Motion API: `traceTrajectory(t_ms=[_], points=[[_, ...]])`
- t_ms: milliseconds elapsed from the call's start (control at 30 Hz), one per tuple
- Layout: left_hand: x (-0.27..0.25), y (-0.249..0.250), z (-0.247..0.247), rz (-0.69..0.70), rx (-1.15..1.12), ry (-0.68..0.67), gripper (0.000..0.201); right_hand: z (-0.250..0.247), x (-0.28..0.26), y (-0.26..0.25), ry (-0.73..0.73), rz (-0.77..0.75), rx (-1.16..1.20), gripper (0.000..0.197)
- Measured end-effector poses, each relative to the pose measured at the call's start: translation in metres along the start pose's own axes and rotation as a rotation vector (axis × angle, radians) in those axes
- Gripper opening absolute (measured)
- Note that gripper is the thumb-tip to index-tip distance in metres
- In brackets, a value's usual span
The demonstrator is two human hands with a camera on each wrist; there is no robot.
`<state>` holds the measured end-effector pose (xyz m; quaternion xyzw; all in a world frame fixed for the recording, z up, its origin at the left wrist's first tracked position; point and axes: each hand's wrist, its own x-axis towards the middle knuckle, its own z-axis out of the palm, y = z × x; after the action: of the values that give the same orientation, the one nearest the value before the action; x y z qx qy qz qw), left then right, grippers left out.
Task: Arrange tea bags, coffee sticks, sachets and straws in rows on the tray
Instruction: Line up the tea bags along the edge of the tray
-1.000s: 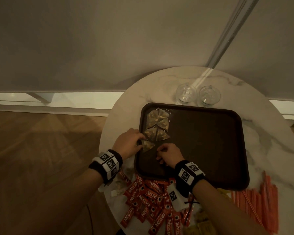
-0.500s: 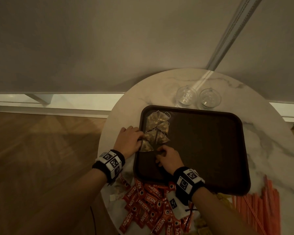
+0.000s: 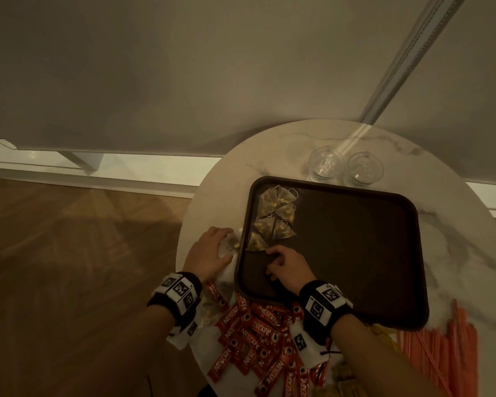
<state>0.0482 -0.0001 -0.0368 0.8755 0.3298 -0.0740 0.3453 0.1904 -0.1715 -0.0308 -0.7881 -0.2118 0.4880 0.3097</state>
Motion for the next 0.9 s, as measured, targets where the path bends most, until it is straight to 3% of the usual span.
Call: traceTrajectory(t_ms=[167, 267, 433, 533, 633, 733, 900], points=[[0.009, 0.010, 0.007, -0.136, -0.095, 0.150, 0.020, -0.004, -0.019, 0.001, -0.043, 0.031, 0.039, 0.013], [0.006, 0.008, -0.002, -0.149, -0.182, 0.185, 0.016, -0.007, -0.032, 0.000, -0.054, 0.044, 0.059, 0.013], [-0.015, 0.007, -0.031, -0.036, -0.280, 0.257, 0.016, -0.010, -0.046, -0.011, -0.007, 0.001, 0.081, 0.013], [-0.029, 0.023, -0.047, 0.026, -0.383, 0.274, 0.013, -0.010, -0.052, -0.023, 0.092, -0.104, 0.109, 0.017], [-0.042, 0.049, -0.055, 0.072, -0.444, 0.223, 0.013, -0.007, -0.058, -0.040, 0.109, -0.249, 0.106, 0.043], [-0.048, 0.075, -0.058, 0.161, -0.506, 0.152, 0.010, -0.003, -0.066, -0.056, 0.001, -0.353, 0.179, 0.061], [-0.057, 0.099, -0.053, 0.239, -0.571, 0.171, 0.012, 0.000, -0.085, -0.049, -0.072, -0.342, 0.388, 0.038]])
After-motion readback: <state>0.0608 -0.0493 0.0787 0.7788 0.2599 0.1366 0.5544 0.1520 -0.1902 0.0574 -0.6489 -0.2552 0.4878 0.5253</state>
